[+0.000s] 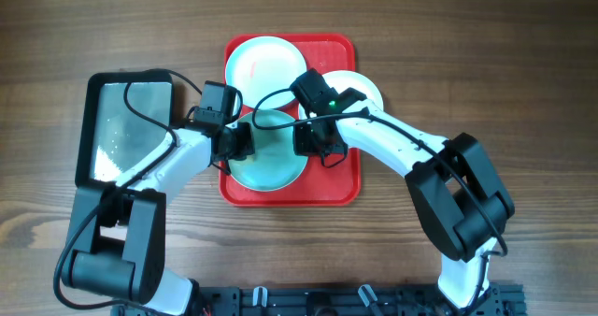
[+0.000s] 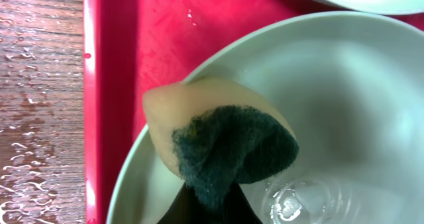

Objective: Clean dirty plates on tray and stack at the side
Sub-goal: 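Scrub the lower light-blue plate with the sponge in left gripper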

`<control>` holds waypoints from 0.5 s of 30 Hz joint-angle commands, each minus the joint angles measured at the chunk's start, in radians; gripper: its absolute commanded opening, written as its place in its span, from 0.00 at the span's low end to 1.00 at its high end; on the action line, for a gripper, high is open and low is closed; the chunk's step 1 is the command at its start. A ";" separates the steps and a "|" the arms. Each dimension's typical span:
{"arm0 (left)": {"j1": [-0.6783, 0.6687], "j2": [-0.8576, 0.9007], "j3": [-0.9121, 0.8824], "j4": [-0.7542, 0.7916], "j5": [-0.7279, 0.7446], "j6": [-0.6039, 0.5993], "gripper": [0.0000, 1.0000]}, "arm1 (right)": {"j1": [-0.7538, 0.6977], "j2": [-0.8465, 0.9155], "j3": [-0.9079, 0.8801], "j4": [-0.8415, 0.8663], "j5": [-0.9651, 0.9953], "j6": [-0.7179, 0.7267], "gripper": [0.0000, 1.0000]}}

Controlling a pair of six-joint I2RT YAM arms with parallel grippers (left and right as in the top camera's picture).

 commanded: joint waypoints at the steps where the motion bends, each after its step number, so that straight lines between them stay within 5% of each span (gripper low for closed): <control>1: -0.016 0.074 -0.043 -0.020 0.134 -0.013 0.04 | 0.008 0.011 -0.006 0.012 -0.056 -0.007 0.05; 15: -0.063 0.074 -0.043 -0.049 0.193 -0.012 0.06 | 0.008 0.011 -0.006 0.017 -0.056 -0.011 0.04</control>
